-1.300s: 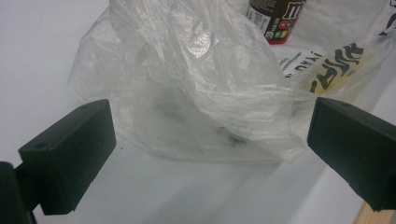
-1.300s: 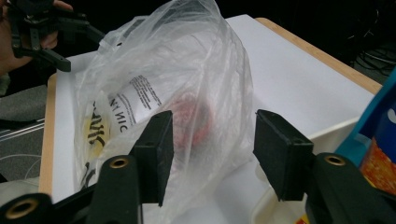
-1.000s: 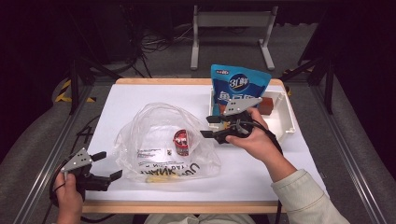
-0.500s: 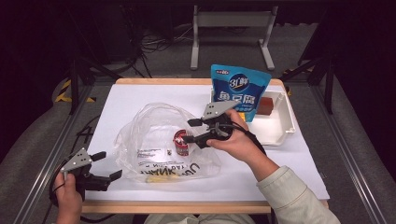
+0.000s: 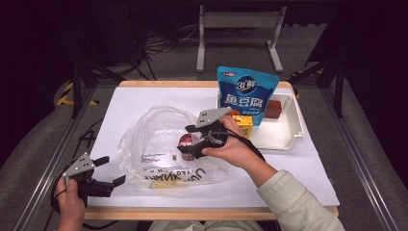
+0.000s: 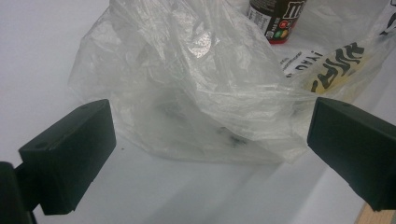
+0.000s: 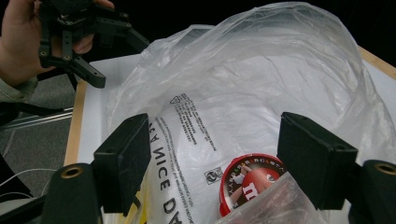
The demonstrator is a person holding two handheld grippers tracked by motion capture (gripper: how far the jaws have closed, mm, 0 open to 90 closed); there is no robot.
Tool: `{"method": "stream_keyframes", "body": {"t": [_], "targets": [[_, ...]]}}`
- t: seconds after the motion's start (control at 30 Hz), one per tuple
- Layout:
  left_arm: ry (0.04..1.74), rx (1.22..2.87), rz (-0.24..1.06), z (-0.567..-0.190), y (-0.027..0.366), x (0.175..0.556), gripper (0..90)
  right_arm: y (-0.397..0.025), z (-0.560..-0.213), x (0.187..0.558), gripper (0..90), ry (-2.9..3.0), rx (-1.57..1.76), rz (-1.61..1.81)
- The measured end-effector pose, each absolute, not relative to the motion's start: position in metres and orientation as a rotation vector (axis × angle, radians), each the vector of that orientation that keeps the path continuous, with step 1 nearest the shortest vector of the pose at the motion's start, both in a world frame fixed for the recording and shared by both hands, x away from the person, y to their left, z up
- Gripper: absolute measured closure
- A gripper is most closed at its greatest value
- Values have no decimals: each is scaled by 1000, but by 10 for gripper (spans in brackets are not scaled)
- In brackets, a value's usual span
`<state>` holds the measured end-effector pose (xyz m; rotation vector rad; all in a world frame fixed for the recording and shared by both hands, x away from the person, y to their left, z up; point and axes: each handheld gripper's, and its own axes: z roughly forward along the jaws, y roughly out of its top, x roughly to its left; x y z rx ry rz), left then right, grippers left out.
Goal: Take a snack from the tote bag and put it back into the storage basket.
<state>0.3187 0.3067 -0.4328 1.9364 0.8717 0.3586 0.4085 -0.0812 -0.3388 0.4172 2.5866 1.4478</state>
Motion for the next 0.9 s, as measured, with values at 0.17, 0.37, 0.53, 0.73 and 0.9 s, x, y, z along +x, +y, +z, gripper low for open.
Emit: {"method": "stream_keyframes", "body": {"t": [0.17, 0.37, 0.53, 0.73, 0.9], "targets": [[872, 1939, 358, -433, 307, 319, 15, -74, -347, 414, 206, 2576, 432, 1397], [868, 1943, 352, -433, 307, 319, 15, -69, -359, 419, 206, 2580, 468, 1347], [872, 1940, 351, -433, 307, 319, 15, -69, -368, 424, 197, 2581, 490, 1305], [870, 1940, 352, -433, 307, 319, 15, -74, -378, 430, 185, 2602, 520, 1237], [869, 1942, 353, -433, 307, 319, 15, -77, -385, 434, 178, 2610, 542, 1220]]}}
